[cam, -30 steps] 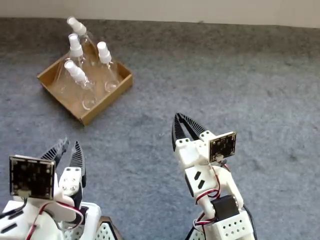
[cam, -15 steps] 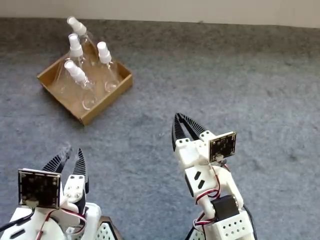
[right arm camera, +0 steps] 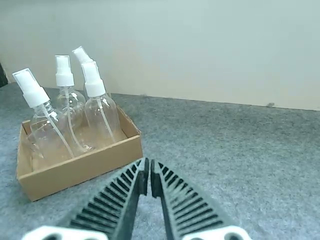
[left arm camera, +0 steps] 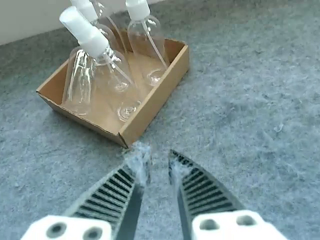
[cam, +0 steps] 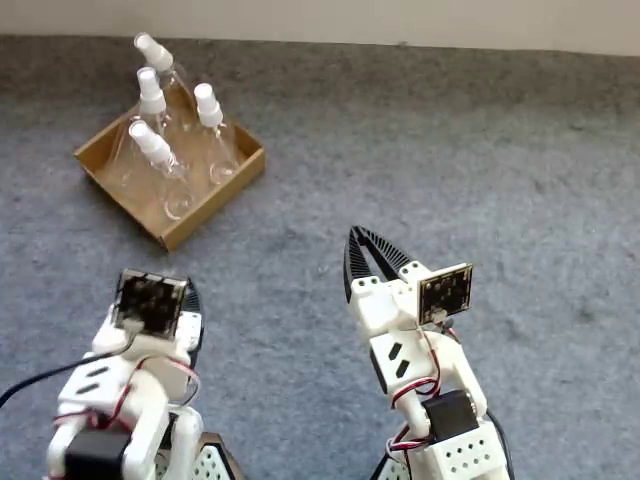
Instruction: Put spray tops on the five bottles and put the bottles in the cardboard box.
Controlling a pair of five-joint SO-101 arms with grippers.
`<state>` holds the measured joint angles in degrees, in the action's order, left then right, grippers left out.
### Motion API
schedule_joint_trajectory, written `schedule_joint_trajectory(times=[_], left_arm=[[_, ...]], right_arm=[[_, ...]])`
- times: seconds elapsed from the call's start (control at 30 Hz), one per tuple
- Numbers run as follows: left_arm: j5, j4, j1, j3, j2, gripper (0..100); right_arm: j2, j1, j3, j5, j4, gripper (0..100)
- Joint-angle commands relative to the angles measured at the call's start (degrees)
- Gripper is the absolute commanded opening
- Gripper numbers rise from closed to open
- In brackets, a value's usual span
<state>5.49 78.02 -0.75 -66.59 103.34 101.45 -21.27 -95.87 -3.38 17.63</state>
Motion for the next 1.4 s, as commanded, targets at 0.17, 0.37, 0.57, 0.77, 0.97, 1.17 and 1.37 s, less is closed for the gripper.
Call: schedule_joint_trajectory(times=[0.17, 0.37, 0.57, 0.77, 0.97, 1.17, 1.37], left_arm=[[0.53, -12.4, 0.57, -16.84, 0.84, 0], [0.44, -13.54, 0.57, -23.52, 0.84, 0], [0.26, -13.19, 0.57, -27.47, 0.84, 0], [0.18, -13.1, 0.66, -30.55, 0.84, 0], [-1.05, -8.62, 1.01, -30.55, 0.84, 0], [-5.54, -2.46, 0.92, -30.55, 0.84, 0], [-5.54, -2.02, 0.75, -30.55, 0.84, 0]], right_arm=[[-0.04, 0.84, -8.75, 0.53, 0.75, 0.8], [-0.04, 0.84, -8.75, 0.53, 0.75, 0.8], [-0.04, 0.84, -8.75, 0.53, 0.92, 0.8], [0.04, 0.66, -8.75, 0.53, 3.82, 0.8], [0.04, 0.75, -8.75, 0.53, 3.91, 0.8], [0.57, 0.75, -8.66, 0.79, 6.64, 0.8], [0.57, 0.92, -8.66, 10.9, 6.73, 0.8]])
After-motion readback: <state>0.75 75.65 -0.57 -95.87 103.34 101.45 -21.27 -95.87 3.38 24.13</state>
